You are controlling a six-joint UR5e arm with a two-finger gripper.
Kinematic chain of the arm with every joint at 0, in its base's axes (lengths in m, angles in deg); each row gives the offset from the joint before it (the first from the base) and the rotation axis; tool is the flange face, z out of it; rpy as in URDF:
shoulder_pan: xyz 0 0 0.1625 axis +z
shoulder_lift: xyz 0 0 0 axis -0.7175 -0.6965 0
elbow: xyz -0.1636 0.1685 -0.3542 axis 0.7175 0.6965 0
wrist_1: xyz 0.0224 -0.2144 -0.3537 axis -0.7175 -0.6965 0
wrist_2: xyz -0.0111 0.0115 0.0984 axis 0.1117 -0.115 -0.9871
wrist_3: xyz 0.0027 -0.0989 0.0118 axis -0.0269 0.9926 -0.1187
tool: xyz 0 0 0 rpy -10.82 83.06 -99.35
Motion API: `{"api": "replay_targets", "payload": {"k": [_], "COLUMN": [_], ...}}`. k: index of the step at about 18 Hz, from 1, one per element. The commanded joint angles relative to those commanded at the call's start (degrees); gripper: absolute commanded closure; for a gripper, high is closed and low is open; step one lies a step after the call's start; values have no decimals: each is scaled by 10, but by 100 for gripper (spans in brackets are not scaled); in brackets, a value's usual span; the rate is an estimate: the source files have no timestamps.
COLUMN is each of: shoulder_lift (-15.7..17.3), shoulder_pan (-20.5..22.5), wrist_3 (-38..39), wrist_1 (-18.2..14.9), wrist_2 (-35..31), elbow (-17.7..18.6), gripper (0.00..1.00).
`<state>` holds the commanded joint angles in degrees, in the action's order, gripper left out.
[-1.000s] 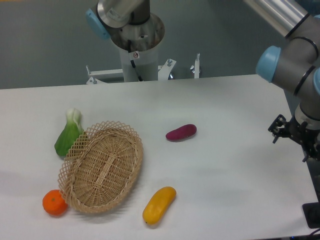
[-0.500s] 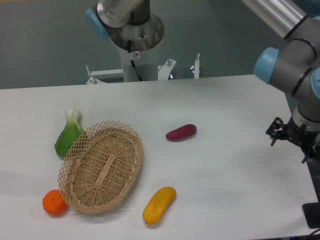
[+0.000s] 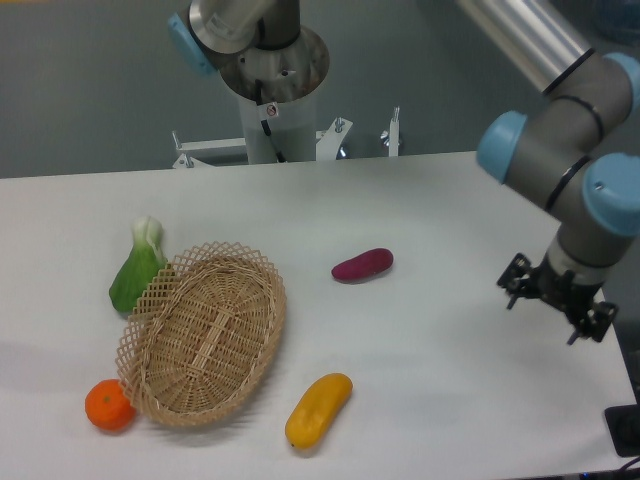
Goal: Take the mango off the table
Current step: 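Move the open gripper over the yellow mango and lower it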
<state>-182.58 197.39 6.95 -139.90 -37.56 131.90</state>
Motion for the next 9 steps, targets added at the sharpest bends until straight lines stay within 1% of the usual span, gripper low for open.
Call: {"api": "replay_targets", "payload": {"k": [5, 9], "shoulder_lift": [0, 1], "shoulder_pan": [-50, -75], "wrist_3": [63, 69], "wrist_1": [5, 11], "wrist_2": [0, -5], "elbow": [12, 40], "gripper": [0, 0]}}
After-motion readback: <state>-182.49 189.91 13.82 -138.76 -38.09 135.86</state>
